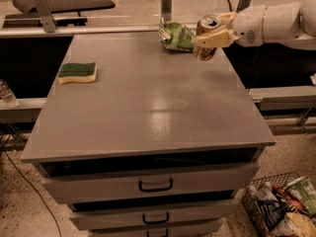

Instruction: Move orange can near green jalapeno chip bag

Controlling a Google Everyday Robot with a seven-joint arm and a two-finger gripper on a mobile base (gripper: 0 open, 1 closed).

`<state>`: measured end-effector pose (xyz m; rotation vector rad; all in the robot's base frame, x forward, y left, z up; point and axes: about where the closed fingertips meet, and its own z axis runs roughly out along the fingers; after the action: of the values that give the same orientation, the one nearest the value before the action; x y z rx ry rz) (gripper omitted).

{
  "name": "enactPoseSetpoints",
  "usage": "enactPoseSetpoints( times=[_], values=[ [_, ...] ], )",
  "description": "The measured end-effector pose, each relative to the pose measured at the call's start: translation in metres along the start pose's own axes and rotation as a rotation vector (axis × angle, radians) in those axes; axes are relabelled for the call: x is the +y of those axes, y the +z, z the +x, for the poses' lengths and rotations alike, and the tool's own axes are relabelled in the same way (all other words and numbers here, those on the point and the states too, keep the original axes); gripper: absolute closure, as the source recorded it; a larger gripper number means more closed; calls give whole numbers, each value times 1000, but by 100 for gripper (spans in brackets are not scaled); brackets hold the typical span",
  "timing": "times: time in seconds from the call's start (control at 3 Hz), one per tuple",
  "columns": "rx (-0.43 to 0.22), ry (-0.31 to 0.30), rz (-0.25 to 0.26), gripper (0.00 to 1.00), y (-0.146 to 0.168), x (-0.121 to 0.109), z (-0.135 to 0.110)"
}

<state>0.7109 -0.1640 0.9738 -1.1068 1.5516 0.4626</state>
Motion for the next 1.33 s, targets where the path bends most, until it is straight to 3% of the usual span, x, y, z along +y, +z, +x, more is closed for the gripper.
enactPoseSetpoints(
  times=[0.67, 1.33],
  values=[
    [44, 25, 161, 100, -6, -89, 33],
    [51, 96, 182, 100, 19, -102, 64]
  ],
)
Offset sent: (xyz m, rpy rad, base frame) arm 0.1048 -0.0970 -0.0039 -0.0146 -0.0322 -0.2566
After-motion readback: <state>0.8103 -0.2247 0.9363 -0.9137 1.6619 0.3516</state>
